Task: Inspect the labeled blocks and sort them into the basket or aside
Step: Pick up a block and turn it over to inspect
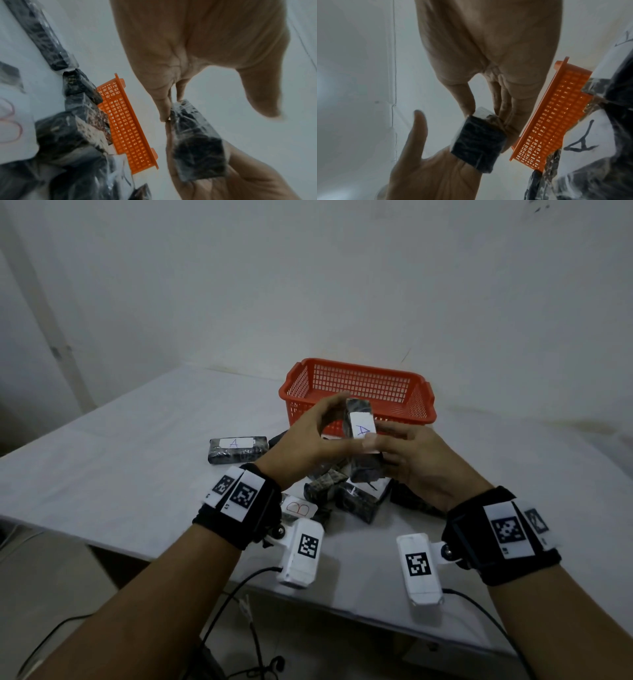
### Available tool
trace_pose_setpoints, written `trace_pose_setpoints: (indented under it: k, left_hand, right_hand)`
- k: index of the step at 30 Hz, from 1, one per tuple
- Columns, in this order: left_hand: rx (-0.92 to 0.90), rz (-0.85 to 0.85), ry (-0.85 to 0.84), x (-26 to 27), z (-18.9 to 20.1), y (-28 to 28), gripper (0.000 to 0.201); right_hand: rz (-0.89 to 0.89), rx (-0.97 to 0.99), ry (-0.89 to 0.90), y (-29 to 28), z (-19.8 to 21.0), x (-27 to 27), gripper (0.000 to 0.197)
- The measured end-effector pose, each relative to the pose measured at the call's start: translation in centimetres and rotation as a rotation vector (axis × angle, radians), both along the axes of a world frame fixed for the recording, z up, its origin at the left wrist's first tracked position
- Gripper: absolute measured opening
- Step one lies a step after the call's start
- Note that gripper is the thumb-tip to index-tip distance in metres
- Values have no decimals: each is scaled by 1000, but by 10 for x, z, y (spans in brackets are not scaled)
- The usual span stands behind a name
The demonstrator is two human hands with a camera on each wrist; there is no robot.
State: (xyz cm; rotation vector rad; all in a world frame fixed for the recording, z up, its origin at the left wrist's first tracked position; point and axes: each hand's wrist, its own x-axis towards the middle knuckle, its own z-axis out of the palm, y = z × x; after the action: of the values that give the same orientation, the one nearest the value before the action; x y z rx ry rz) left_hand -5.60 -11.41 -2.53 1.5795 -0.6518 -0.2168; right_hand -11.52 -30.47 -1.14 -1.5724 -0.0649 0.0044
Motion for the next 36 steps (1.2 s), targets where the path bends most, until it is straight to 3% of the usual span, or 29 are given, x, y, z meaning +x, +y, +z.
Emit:
trace_pose_setpoints:
  k: [2,4,6,10,14,18,21,23,25,29,32,34,36]
  left_hand:
    - [-73,59,60,0,2,-4,75]
    - [-60,130,12,-1,5,-8,46]
    - [-73,194,-33,0,4,-8,37]
    - [-135,212,-79,-3,3,-6,49]
    - [-147,156,-122,-6,3,-7,55]
    - [-149,71,-139,-7,4,-6,55]
    - [-56,-18,-49,-6,6,-5,50]
    - [25,-76,30,-7,8,-6,27]
    - [57,-118,112,-8,8,-7,32]
    - [-68,-140,186,-6,-1,-8,30]
    - [-93,-87,193,-6,-3,-9,59]
    - [-66,-89,144,-7,-5,-9,73]
    - [-53,-113,119,-8,-7,-9,70]
  right_hand:
    - [0,16,-19,1,-1,-2,40]
    - [-3,4,-35,2,-1,-3,48]
    - [-26,-14,-45,2,-3,-2,51]
    - [-51,-46,51,2,-2,-3,35]
    - [-55,-23,161,4,2,-3,61]
    - [-42,61,159,4,6,-4,49]
    - [-41,28,101,2,5,-5,35]
    - [-33,5,71,1,4,-6,26]
    - [-16,-6,39,1,4,-6,21]
    - [35,-41,17,-2,2,-5,16]
    - [44,-39,36,-3,-2,-4,40]
    - [44,-34,29,-4,-5,-4,39]
    - [38,-20,7,-4,-8,-4,29]
